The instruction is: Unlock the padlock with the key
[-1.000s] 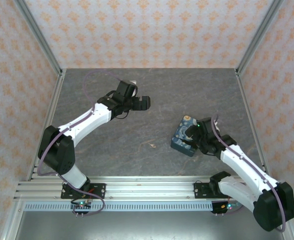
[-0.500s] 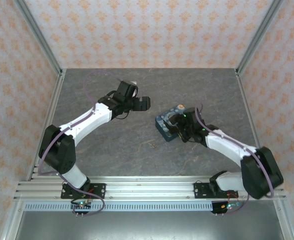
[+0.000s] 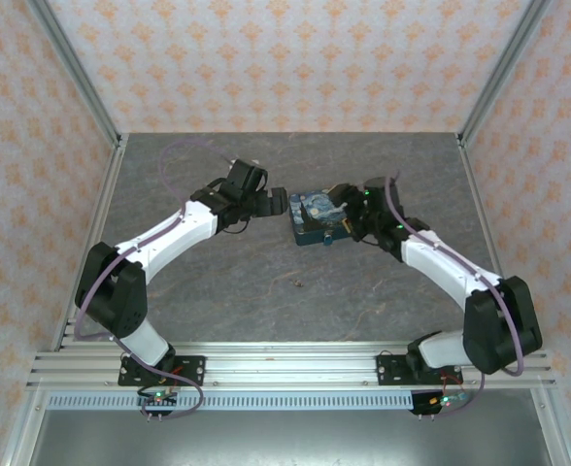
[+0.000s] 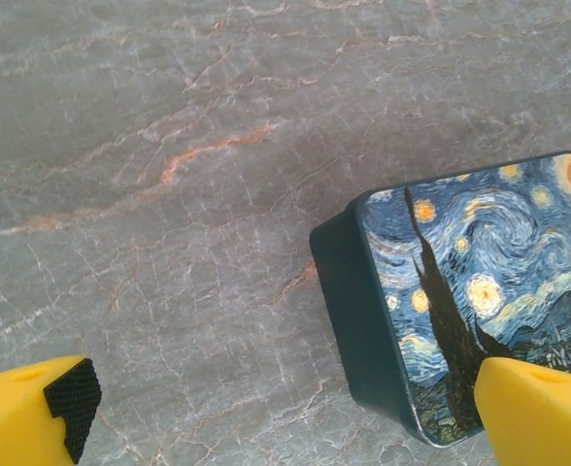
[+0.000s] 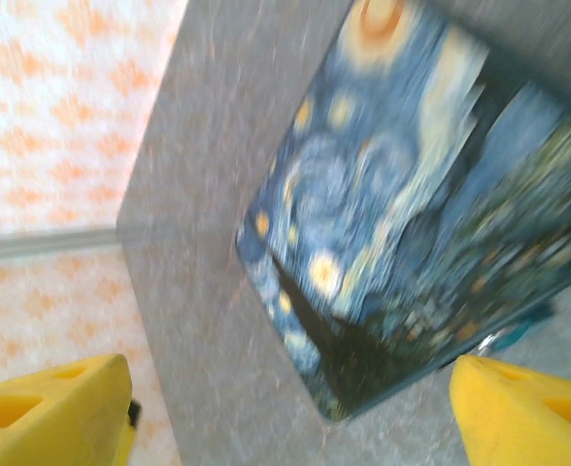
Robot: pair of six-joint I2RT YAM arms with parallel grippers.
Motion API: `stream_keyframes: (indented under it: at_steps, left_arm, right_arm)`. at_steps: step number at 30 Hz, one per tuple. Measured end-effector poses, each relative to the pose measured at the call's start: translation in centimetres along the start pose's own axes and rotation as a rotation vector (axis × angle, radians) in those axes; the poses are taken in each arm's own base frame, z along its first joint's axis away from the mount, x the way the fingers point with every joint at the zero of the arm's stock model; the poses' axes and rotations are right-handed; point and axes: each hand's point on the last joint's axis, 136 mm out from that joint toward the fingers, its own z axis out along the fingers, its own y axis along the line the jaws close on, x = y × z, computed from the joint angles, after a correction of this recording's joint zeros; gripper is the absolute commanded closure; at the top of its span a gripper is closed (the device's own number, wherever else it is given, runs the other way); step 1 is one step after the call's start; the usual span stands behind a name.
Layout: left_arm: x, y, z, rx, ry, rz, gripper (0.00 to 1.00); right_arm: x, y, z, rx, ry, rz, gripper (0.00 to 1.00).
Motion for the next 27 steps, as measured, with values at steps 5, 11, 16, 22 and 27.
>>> stream_keyframes:
  at_steps: [5, 11, 16, 22, 27]
  left_arm:
    - [0.6, 1.3, 0.6, -0.006, 0.027, -0.064, 0.0]
    - [0.1, 1.6, 0.6, 0.004, 0.02, -0.088, 0.0]
    - [-0.8, 2.5, 0.7, 0.011, 0.013, -0.117, 0.0]
    - [-1.9, 3.6, 0.7, 0.035, 0.007, -0.156, 0.0]
    - [-1.8, 3.4, 0.7, 0.052, 0.015, -0.152, 0.0]
  right_arm:
    - [-6.7, -1.0, -0.8, 0.056, -0.136, 0.002, 0.13]
    - [-10.1, -0.2, 3.4, 0.09, -0.121, -0.086, 0.16]
    - [-10.5, -0.7, 8.2, 0.115, -0.045, -0.137, 0.23]
    - [-7.9, -1.5, 11.0, 0.135, 0.051, -0.194, 0.37]
    - [-3.6, -0.5, 11.8, 0.11, 0.127, -0.262, 0.46]
